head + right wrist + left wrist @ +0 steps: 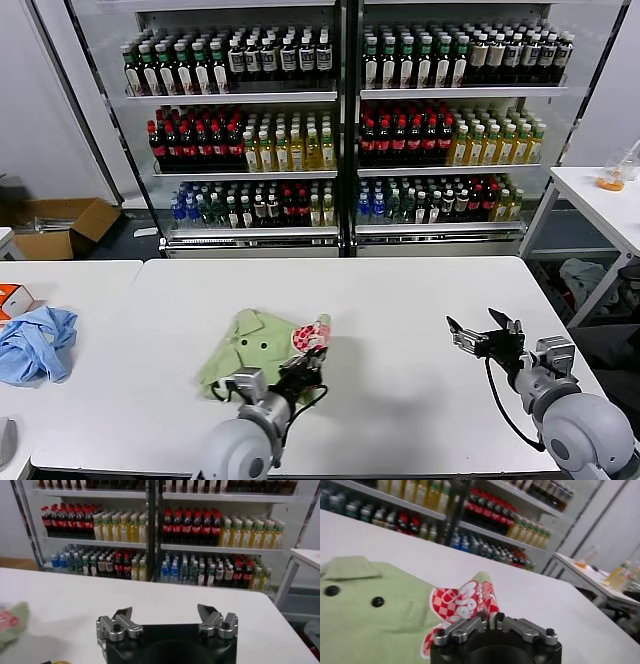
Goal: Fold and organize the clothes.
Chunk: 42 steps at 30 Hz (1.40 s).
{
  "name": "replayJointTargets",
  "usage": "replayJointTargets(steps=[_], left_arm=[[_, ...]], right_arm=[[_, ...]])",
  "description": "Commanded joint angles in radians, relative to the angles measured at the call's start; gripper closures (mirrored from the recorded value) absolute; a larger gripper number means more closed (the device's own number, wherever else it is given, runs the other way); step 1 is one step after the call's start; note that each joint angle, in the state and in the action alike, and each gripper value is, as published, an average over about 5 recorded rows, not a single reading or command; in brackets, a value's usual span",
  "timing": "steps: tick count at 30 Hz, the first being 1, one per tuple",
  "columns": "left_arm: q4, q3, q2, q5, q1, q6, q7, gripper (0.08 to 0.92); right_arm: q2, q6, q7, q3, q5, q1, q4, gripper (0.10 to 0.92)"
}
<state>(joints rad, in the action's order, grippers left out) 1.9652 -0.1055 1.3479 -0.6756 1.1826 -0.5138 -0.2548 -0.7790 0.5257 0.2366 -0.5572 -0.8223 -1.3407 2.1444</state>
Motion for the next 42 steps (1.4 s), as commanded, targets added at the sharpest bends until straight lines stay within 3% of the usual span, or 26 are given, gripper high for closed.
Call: replayJointTargets(steps=[1, 7, 13, 20, 27, 38, 42], left_arm=[[-0.072, 0.082, 0.04, 0.034, -0.065, 0.163, 0.142, 0.735], [0.016, 0.005, 0.004, 0.009, 0.002, 0.233, 0.183, 0.562], [0.073, -0.189, -0.065, 0.23, 0.102, 0.378, 0.125, 0.389], [0.126, -0.422, -0.122, 0.18, 0.237, 0.389, 0.083, 0.207], [0.15, -0.484, -0.108, 0.175, 0.313, 0.391, 0.071, 0.177], [0.155, -0.483, -0.096, 0.195, 0.326, 0.387, 0.063, 0.177], [0.149, -0.478, -0.093, 0.201, 0.329, 0.383, 0.062, 0.177]], right_arm=[[-0.014, -0.001, -0.002, 0.012, 0.007, 0.005, -0.002, 0.203], [-0.045, -0.005, 0.0, 0.074, 0.011, 0.04, -0.01, 0.203], [-0.113, -0.01, 0.009, 0.229, 0.007, 0.12, -0.04, 0.203], [-0.267, -0.006, 0.048, 0.435, 0.007, 0.259, -0.133, 0.203], [-0.391, 0.004, 0.083, 0.56, -0.021, 0.358, -0.249, 0.203], [-0.469, 0.011, 0.112, 0.587, -0.087, 0.405, -0.359, 0.205], [-0.48, 0.01, 0.117, 0.58, -0.102, 0.413, -0.389, 0.266]])
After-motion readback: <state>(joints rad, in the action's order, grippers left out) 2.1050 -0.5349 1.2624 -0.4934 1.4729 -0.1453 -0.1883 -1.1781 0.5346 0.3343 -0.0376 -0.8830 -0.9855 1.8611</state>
